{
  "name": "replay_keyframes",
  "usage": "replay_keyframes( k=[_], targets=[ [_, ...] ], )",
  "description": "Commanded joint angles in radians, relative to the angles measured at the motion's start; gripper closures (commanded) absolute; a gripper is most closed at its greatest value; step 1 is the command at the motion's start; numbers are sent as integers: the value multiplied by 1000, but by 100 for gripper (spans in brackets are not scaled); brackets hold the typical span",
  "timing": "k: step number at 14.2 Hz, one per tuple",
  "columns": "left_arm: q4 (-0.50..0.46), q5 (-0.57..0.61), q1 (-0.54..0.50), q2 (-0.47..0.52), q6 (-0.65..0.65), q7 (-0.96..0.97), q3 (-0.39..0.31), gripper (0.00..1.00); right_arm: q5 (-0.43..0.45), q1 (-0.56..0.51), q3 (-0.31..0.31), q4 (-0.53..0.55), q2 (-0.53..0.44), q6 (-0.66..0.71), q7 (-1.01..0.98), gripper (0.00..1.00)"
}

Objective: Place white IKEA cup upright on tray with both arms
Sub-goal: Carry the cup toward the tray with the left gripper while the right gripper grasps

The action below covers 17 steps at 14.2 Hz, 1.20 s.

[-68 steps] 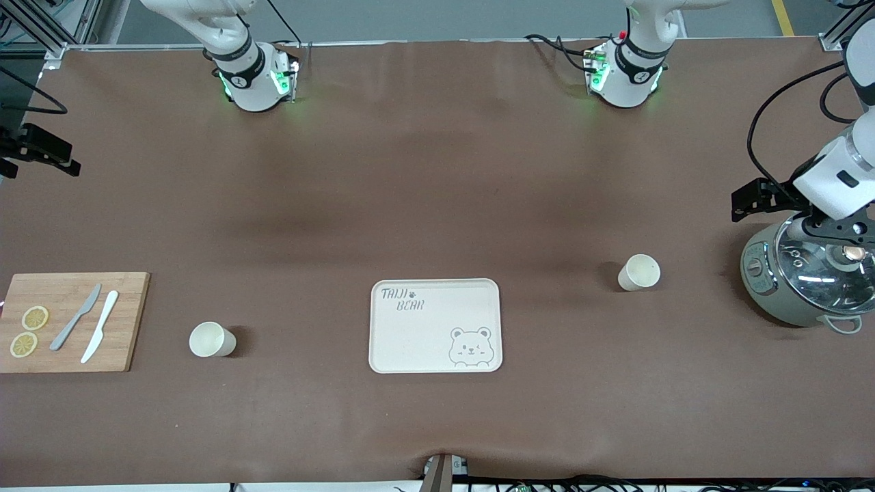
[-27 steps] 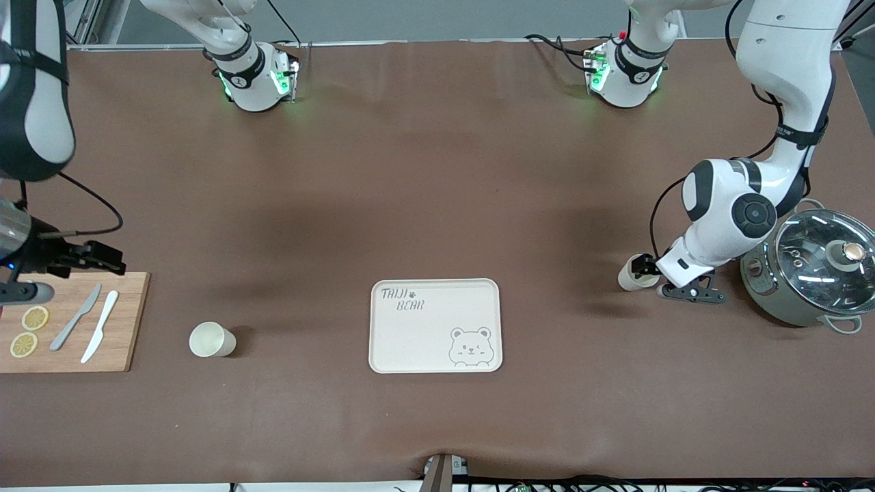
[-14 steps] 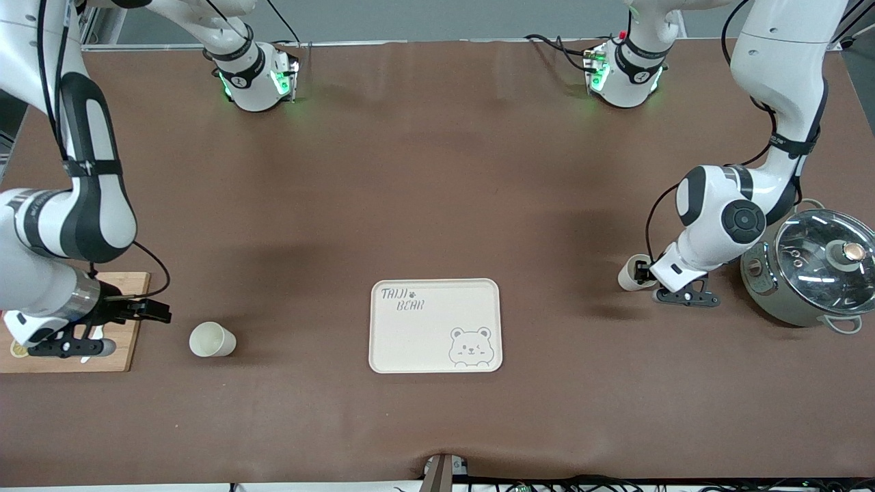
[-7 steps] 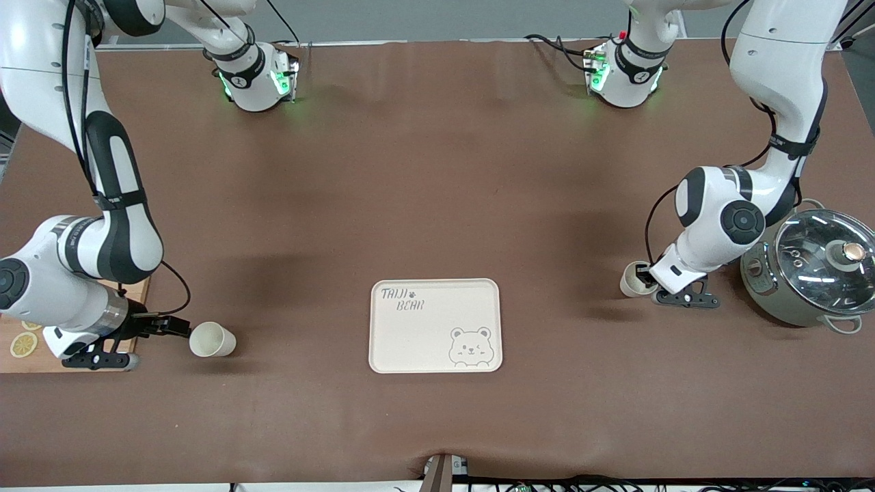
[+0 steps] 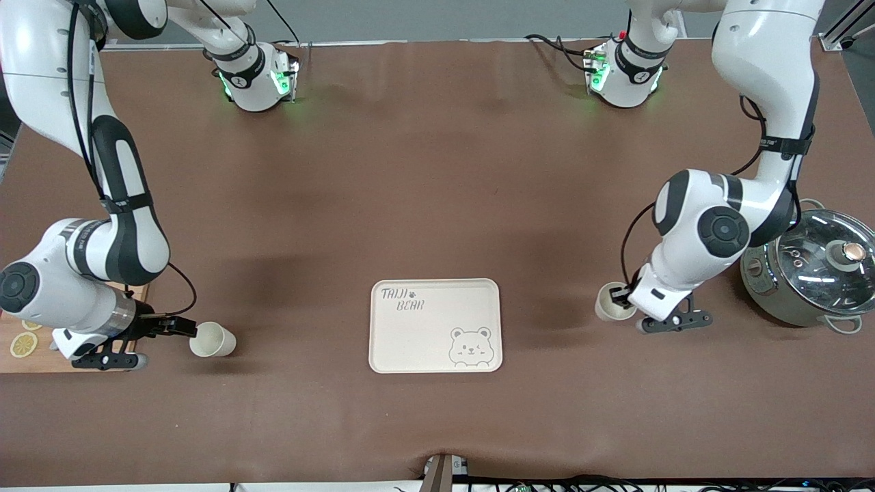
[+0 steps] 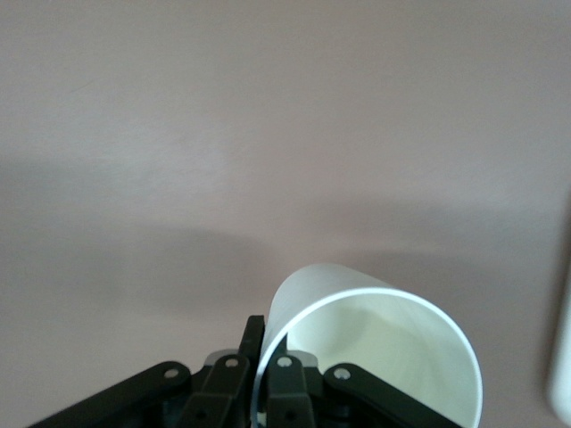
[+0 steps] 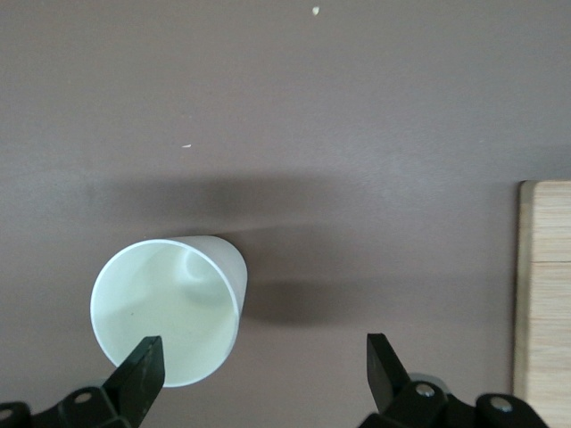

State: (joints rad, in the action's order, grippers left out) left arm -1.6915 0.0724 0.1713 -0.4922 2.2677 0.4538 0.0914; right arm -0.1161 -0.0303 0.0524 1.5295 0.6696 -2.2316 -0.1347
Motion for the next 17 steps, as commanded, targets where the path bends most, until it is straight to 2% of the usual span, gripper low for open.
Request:
replay_keyframes(
  k=[1,4,6,17],
  targets=[
    [159,9,60,-112,-37,139,-2,100,-7,18,1,-20,25,-5,-5,0],
    [294,-40,137,-225,-39,267,-4,100,1,20,3,-17,34,-46,-14,0],
    [348,-43,171,-272,-39,316,-4,100,1,13,3,-17,44,-49,-17,0],
    [414,-43,307,-347,-30,453,-13,100,-4,13,1,-8,88,-92,-17,0]
  ],
)
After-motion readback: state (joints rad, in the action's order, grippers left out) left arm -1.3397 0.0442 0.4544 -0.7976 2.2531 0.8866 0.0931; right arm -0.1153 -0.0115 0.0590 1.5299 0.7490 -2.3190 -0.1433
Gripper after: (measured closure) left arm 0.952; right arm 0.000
